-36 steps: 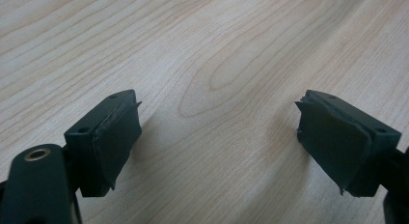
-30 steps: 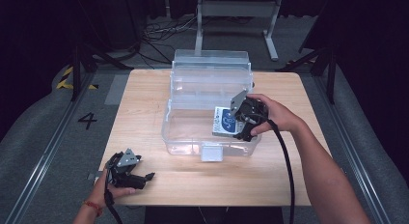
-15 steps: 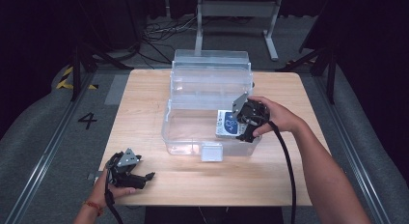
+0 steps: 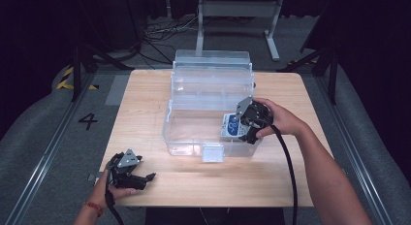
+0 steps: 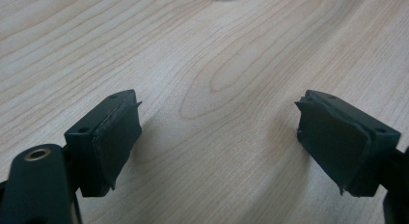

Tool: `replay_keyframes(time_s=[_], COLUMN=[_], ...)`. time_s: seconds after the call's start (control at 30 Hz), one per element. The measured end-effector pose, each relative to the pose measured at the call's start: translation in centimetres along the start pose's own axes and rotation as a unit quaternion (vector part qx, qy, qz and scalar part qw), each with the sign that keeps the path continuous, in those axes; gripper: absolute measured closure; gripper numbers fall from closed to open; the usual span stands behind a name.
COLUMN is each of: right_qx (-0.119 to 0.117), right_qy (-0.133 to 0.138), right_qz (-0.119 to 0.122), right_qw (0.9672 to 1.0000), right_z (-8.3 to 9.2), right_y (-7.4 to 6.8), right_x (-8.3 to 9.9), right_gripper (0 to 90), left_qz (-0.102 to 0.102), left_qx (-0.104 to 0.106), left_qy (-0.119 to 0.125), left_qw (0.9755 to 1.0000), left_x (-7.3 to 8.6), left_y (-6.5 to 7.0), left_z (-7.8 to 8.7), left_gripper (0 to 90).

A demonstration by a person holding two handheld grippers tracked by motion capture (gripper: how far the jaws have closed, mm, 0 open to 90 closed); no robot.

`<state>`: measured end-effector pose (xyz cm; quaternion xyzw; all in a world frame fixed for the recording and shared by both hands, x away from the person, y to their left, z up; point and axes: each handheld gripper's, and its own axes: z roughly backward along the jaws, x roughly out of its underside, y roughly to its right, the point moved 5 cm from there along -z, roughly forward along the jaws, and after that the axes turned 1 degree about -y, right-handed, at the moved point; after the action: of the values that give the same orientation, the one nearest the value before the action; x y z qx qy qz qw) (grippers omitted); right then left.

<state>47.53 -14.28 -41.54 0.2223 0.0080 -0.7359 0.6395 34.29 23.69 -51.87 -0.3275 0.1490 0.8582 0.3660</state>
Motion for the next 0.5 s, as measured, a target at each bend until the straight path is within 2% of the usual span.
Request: replay_keyframes(time_s=[0.1,0.27,0.5], right_qx=[0.007,-0.001,0.008], right_qy=[0.015,0.039,0.045], right_qz=[-0.009,-0.023,-0.024], right_qw=[0.9998,0.999,0.9987], right_z=[0.6,1.0,1.8], right_y=[0.2,0.4,0.2], right_x=[0.3,0.8,1.6], right_gripper=[4.1,4.1,4.1], left_qz=[0.0,0.0,0.001], left_qx=[0.001,0.001,0.0], left_qy=[0.001,0.002,0.002], left_qw=[1.0,1.0,1.0], left_x=[0.0,0.0,0.0], left_y=[0.0,0.0,0.0], left_z=[0.0,0.0,-0.1], left_gripper=[15.4,15.4,15.4])
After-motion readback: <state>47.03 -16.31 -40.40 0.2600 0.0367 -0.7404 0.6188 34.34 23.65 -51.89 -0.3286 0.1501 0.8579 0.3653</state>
